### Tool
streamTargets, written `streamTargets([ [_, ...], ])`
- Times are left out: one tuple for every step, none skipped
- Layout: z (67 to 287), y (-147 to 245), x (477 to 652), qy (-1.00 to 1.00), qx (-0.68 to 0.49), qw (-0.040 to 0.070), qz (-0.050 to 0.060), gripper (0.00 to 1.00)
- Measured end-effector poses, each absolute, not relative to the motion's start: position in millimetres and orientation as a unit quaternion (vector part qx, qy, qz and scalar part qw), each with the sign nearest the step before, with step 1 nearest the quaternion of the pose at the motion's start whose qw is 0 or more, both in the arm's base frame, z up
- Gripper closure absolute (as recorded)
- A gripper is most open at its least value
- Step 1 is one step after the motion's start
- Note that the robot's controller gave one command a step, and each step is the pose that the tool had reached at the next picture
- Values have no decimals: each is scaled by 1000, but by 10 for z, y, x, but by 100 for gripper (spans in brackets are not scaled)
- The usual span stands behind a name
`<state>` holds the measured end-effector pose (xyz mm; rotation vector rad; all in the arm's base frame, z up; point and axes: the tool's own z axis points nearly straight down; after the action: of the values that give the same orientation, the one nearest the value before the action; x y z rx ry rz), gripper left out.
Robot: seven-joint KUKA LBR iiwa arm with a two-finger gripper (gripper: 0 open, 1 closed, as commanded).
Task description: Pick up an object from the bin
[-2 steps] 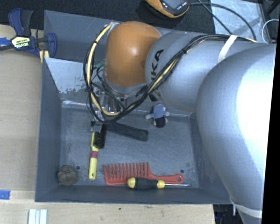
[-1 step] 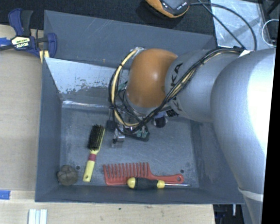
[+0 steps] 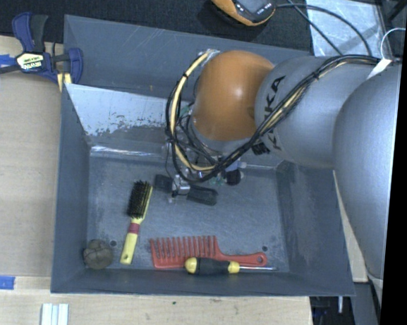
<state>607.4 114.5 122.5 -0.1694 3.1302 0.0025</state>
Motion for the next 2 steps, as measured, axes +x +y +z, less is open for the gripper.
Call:
streamTargets([
  [1001, 617, 6083, 1000, -17, 0, 0, 0],
  [707, 825, 5964, 1000, -1, 5, 1, 0],
])
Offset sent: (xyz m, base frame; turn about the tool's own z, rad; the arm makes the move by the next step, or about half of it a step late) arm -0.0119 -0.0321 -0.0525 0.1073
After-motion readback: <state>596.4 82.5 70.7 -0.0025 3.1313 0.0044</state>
